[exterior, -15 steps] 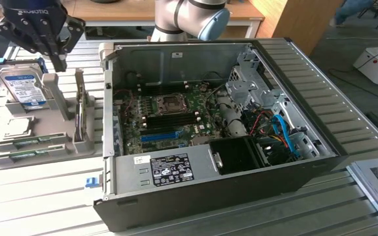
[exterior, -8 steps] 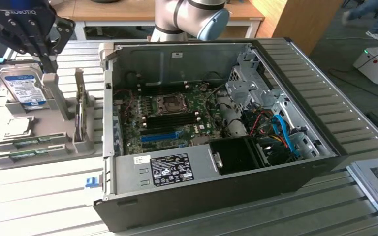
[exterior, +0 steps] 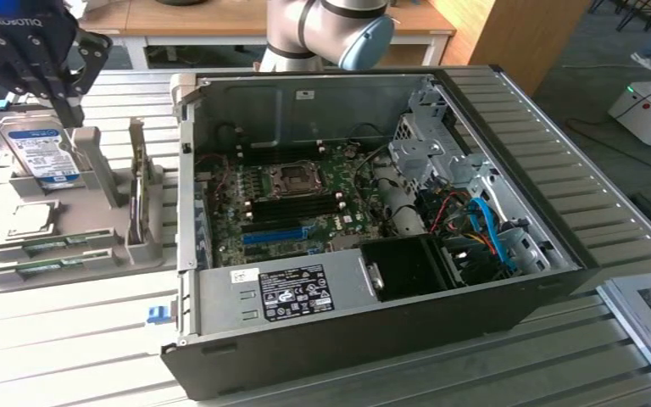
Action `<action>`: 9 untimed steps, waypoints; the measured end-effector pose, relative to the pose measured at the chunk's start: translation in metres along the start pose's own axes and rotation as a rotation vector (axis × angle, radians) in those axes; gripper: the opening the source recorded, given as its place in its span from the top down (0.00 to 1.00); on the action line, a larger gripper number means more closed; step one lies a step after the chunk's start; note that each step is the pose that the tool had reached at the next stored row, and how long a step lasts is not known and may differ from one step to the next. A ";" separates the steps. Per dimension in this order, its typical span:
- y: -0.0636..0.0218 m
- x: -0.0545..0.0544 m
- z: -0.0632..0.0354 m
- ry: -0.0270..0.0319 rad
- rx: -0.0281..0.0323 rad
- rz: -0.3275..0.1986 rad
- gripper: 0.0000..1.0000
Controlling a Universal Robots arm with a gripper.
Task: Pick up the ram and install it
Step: 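Reach for the ram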
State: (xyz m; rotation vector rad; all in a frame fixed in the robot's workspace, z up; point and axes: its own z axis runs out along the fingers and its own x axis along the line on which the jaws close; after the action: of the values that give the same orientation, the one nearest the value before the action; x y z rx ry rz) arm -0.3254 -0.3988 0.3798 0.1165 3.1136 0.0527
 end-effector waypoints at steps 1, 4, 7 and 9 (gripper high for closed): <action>-0.0002 0.002 0.0001 -0.0001 0.0000 0.000 0.90; -0.0006 0.007 0.0005 0.0000 0.0001 0.000 0.90; -0.0011 0.013 0.0008 0.0000 0.0002 0.000 0.90; -0.0013 0.017 0.0011 0.0000 0.0002 0.000 0.90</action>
State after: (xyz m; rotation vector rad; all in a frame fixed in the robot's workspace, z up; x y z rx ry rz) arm -0.3425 -0.3988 0.3783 0.1163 3.1136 0.0523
